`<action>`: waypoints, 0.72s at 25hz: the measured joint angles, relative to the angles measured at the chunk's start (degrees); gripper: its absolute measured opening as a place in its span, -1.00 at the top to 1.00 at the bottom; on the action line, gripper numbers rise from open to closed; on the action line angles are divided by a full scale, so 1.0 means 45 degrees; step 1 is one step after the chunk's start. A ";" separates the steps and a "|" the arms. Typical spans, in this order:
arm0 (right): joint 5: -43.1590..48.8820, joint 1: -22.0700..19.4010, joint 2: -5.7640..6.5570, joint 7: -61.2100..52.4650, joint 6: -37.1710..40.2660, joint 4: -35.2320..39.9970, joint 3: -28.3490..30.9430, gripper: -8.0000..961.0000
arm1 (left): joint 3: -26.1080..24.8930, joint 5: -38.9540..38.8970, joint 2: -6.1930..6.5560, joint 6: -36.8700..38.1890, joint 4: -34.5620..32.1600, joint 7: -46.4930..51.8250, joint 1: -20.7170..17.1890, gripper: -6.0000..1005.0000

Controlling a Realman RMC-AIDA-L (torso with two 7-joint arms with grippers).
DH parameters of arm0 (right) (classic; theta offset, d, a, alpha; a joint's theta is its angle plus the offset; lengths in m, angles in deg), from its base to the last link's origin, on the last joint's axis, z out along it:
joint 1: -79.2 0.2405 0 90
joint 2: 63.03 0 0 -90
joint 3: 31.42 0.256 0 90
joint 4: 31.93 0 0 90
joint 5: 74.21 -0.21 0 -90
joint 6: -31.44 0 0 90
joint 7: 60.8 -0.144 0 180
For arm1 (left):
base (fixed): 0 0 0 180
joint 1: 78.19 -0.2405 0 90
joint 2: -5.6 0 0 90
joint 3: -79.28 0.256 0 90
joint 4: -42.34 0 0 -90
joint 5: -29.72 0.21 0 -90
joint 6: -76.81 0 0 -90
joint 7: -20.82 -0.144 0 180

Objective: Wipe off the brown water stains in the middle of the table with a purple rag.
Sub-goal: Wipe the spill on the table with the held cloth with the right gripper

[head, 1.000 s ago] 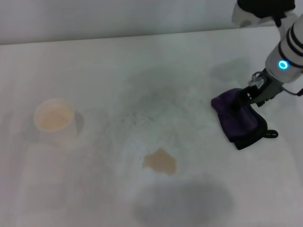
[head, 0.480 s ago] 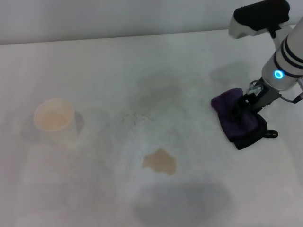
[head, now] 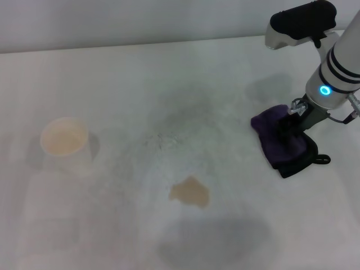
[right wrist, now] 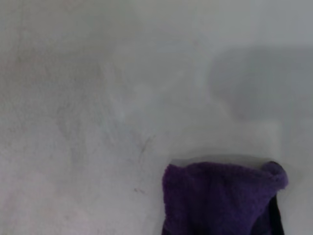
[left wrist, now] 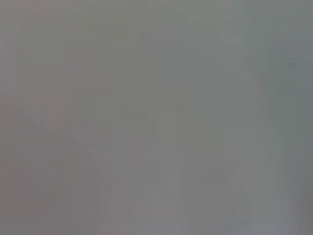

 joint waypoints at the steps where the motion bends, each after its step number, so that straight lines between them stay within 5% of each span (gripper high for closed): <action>1: -0.0040 0.0101 -0.0015 0.0010 0.0000 -0.0126 -0.0001 -0.05 | -0.0001 0.0000 -0.0007 -0.0005 0.0000 -0.0001 -0.0004 -0.75; 2: -0.0043 0.0146 -0.0023 0.0024 -0.0004 -0.0177 -0.0002 -0.01 | 0.0000 0.0000 -0.0012 -0.0009 0.0000 -0.0002 -0.0010 -0.74; 4: -0.0044 0.0199 -0.0046 0.0052 -0.0019 -0.0242 -0.0054 0.49 | 0.0000 -0.0001 -0.0021 -0.0013 0.0000 -0.0004 -0.0021 -0.75; 11: -0.0446 0.0268 -0.0076 0.0100 0.0015 -0.0228 -0.0404 0.80 | -0.0024 -0.0003 -0.0012 -0.0014 -0.0001 -0.0005 -0.0024 -0.75; 18: -0.2377 0.0659 -0.0126 0.0078 0.0269 -0.0095 -0.2043 0.79 | -0.0006 -0.0003 0.0000 -0.0165 -0.0002 -0.0005 0.0115 -0.74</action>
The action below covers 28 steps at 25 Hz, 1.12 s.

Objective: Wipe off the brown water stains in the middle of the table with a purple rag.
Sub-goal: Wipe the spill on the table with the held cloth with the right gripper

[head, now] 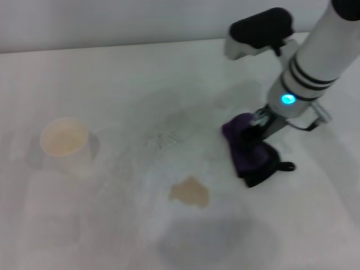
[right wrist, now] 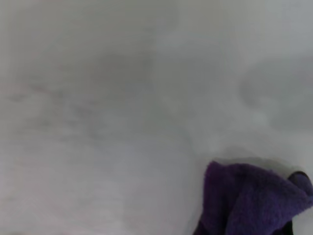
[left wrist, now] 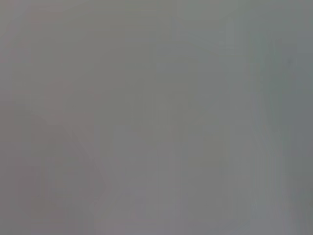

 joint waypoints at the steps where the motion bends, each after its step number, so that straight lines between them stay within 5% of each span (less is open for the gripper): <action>1: -0.0386 0.0101 -0.0012 -0.0024 0.0082 0.0005 -0.0315 0.79 | 0.0002 0.0000 0.0000 -0.0002 0.0000 0.0000 0.0016 -0.74; 18: -0.6134 0.1316 -0.0028 -0.0536 0.1071 0.0516 -0.5393 0.79 | 0.0006 0.0023 -0.0041 -0.0006 0.0000 -0.0469 0.0295 -0.75; 28: -0.4719 0.1327 0.0062 -0.1211 0.0749 0.0644 -0.5068 0.79 | -0.0066 -0.0050 0.0000 -0.0232 0.0006 -0.0444 0.0360 -0.75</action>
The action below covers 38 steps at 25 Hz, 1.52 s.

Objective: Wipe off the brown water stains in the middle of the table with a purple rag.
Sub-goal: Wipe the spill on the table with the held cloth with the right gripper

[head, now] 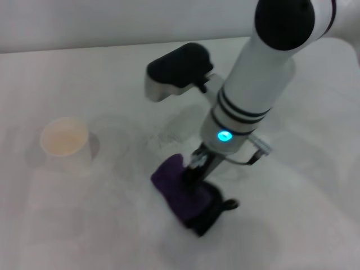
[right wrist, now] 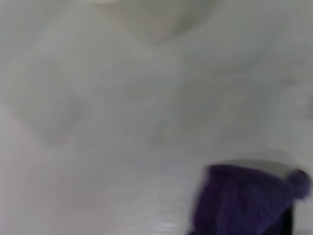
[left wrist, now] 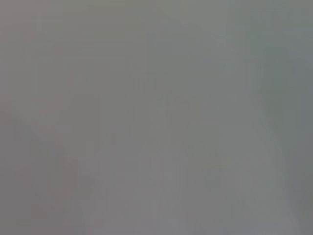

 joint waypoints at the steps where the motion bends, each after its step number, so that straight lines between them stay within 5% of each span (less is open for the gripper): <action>1: 0.0557 -0.0099 0.0003 -0.0095 -0.0263 0.0020 0.0295 0.79 | -0.0002 -0.0007 0.0000 -0.0072 0.0007 -0.0015 0.0004 -0.75; 10: 0.2609 -0.0718 -0.0044 -0.0288 -0.1246 0.0617 0.1530 0.79 | -0.0026 -0.0044 0.0020 -0.0286 0.0009 -0.0056 0.0033 -0.75; 18: -0.0066 -0.0160 -0.0091 0.0436 -0.0594 0.0993 0.0055 0.79 | -0.0026 -0.0048 0.0020 -0.0413 -0.0004 -0.0064 0.0208 -0.75; 26: -0.3235 0.0880 -0.0092 0.2219 0.0929 -0.1025 -0.1700 0.79 | -0.0002 0.0010 -0.0020 -0.0614 0.0084 -0.0065 0.0366 -0.75; 31: -0.1867 0.0443 -0.0001 0.1969 0.0781 -0.0974 -0.0620 0.80 | -0.0026 -0.0023 -0.0018 -0.0616 0.0111 -0.0064 0.0242 -0.75; 38: 0.2340 -0.1169 0.0060 0.1870 -0.1111 0.0460 0.2891 0.80 | -0.0025 -0.0037 -0.0022 -0.0612 0.0120 -0.0079 0.0183 -0.75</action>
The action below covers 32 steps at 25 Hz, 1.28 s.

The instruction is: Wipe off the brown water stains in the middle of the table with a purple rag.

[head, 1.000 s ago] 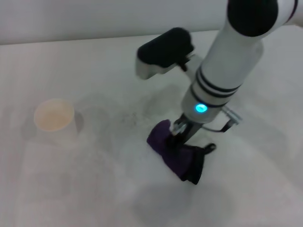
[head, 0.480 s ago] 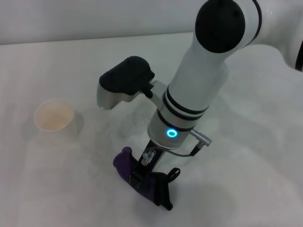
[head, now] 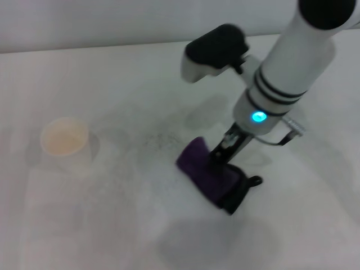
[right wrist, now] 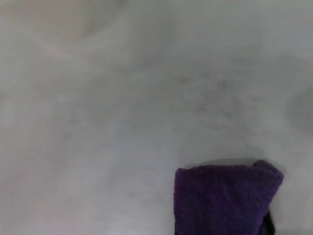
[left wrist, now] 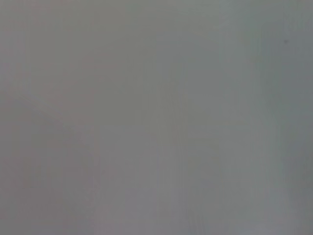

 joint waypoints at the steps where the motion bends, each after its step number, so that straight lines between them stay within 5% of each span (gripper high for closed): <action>1: 0.0000 0.0000 0.0000 0.0000 0.0000 0.0000 0.0000 0.80 | 0.0000 0.0000 0.0000 0.0000 0.0000 0.0000 0.0000 -0.75; 11: 0.3515 -0.0461 0.0059 0.0291 -0.1146 0.0186 0.2798 0.80 | 0.0000 -0.0011 0.0002 0.0000 -0.0007 -0.0004 -0.0034 -0.75; 22: 0.3739 -0.0624 0.0110 0.0760 -0.0513 -0.0186 0.3447 0.80 | 0.0002 -0.0004 0.0002 0.0000 -0.0009 -0.0004 0.0031 -0.75; 32: 0.3286 -0.0802 0.0083 0.2364 -0.0854 -0.0314 0.6699 0.47 | 0.0000 -0.0009 -0.0018 0.0000 -0.0009 -0.0003 0.0065 -0.75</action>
